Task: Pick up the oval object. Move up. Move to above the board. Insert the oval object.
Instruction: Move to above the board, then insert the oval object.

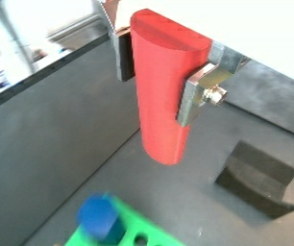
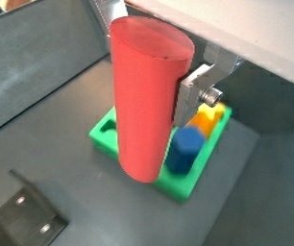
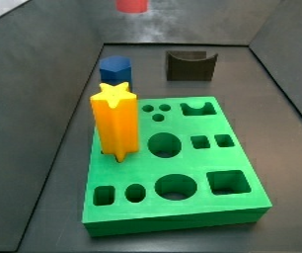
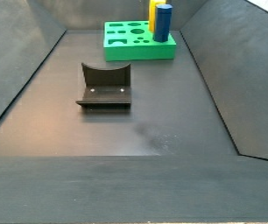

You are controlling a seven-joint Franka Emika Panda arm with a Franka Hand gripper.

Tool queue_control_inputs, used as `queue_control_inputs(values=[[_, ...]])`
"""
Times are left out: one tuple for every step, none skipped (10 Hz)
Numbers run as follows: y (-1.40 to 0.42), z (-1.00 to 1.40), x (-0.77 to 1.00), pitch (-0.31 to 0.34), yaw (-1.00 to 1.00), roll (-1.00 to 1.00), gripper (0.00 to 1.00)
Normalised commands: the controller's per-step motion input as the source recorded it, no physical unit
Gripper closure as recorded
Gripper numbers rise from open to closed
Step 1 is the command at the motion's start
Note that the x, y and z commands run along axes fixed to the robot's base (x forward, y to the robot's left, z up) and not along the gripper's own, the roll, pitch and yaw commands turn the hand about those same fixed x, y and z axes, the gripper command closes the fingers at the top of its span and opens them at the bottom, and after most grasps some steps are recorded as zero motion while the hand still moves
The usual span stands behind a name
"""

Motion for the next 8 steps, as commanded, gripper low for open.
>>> queue_control_inputs(values=[[-1.00, 0.11, 0.27, 0.109, 0.26, 0.05, 1.00], [-0.92, 0.11, 0.27, 0.109, 0.18, 0.05, 1.00], [-0.46, 0.06, 0.19, 0.132, 0.06, 0.08, 1.00], [-0.28, 0.03, 0.16, 0.136, 0.03, 0.09, 1.00], [-0.06, -0.01, 0.00, 0.000, 0.00, 0.00, 1.00], [-0.16, -0.09, -0.01, -0.060, 0.00, -0.01, 1.00], [-0.27, -0.03, -0.01, -0.086, 0.03, -0.06, 1.00], [-0.39, -0.03, 0.00, -0.083, 0.12, -0.02, 1.00]])
